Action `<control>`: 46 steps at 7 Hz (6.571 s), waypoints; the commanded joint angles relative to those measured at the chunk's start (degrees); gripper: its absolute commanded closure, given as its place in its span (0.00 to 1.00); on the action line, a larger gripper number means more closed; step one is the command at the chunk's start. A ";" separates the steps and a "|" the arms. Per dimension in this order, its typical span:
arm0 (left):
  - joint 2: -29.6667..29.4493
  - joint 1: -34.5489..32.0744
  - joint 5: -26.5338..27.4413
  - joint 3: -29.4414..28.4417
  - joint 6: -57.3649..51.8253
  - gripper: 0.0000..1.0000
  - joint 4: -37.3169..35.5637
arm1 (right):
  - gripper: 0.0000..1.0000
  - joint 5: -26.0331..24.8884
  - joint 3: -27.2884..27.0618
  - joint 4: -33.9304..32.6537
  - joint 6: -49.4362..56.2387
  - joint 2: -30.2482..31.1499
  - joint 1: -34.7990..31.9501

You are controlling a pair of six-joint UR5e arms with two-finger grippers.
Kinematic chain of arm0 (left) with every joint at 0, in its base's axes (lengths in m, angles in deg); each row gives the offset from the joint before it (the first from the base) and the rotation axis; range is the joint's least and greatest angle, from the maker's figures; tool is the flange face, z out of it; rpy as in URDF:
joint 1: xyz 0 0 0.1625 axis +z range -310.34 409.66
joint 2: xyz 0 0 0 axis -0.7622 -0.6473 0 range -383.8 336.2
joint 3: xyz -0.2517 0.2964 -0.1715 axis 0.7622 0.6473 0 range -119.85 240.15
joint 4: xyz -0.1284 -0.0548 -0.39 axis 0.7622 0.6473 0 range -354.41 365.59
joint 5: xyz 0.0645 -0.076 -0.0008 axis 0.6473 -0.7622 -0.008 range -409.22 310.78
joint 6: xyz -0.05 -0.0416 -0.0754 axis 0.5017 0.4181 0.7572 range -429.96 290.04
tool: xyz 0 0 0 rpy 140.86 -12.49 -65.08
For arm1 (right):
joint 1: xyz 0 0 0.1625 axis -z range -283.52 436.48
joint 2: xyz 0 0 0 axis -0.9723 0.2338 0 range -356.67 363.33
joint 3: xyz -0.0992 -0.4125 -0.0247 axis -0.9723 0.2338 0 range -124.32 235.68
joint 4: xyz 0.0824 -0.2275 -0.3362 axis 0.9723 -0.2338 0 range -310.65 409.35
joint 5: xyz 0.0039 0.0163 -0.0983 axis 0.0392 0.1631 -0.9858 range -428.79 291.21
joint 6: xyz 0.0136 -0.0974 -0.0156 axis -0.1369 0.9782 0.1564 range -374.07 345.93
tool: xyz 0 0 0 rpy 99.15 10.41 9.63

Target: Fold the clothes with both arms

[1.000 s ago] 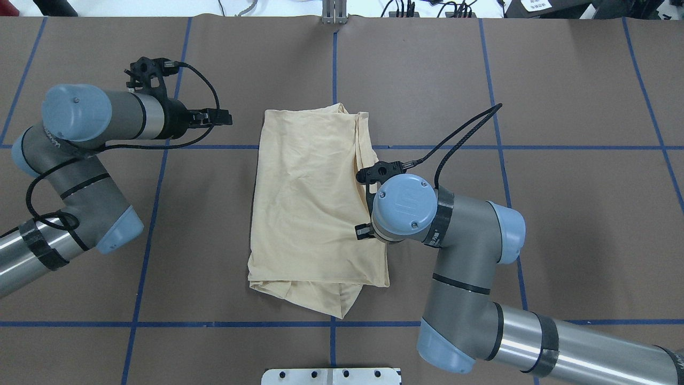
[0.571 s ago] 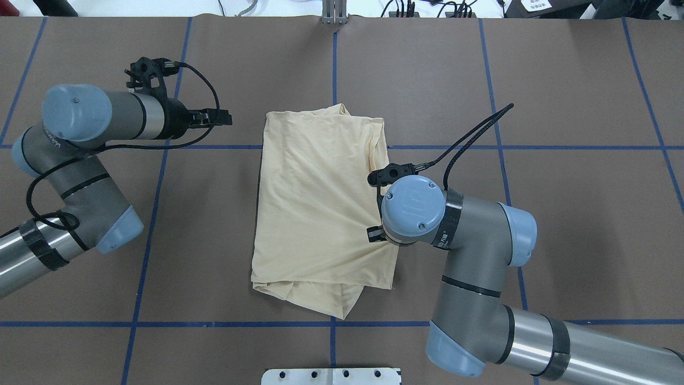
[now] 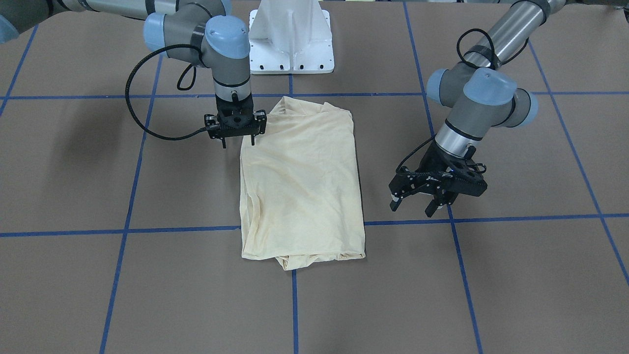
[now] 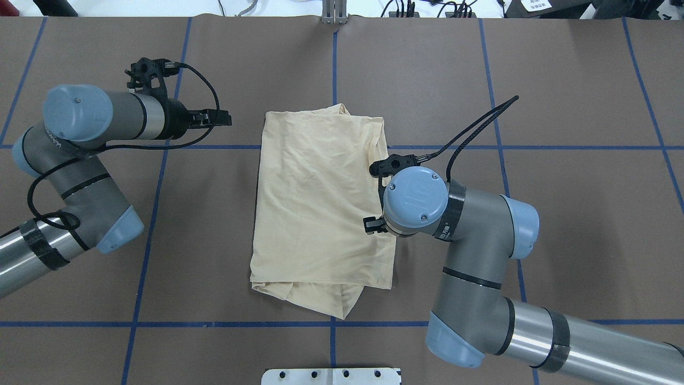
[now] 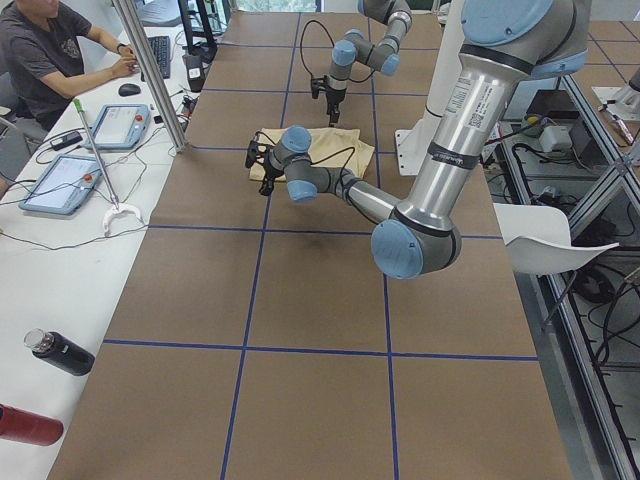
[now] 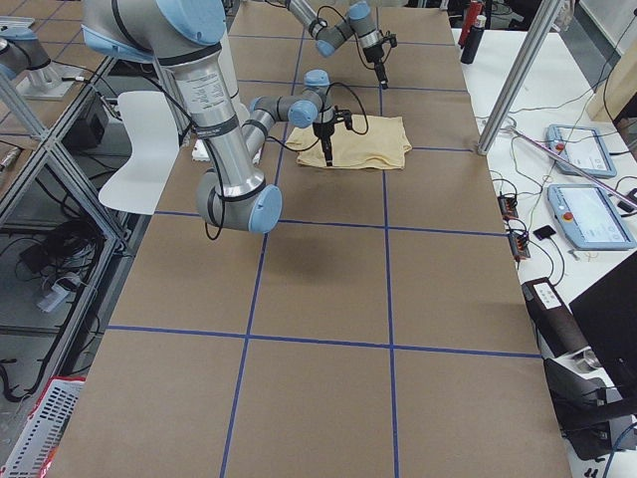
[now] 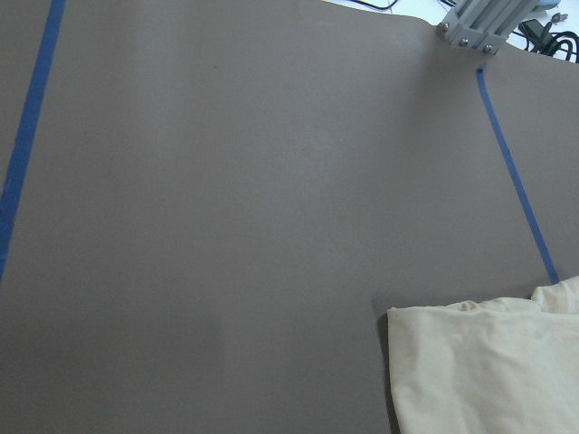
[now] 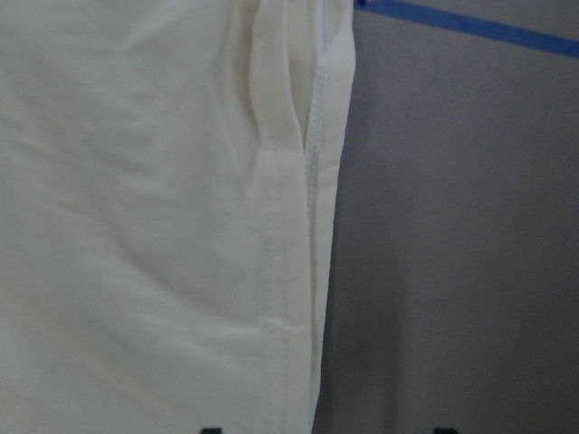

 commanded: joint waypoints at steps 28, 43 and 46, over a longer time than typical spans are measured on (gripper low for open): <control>9.57 27.33 5.89 16.54 33.98 1.00 -2.74 | 0.00 4.74 -11.59 7.28 -29.38 2.78 3.92; 9.31 27.33 4.74 17.42 34.07 1.00 -3.44 | 0.00 -2.21 3.00 6.31 -46.54 -1.27 11.40; 9.31 27.33 4.74 17.42 34.07 1.00 -3.53 | 0.00 -2.12 3.00 6.31 -47.86 -1.18 12.11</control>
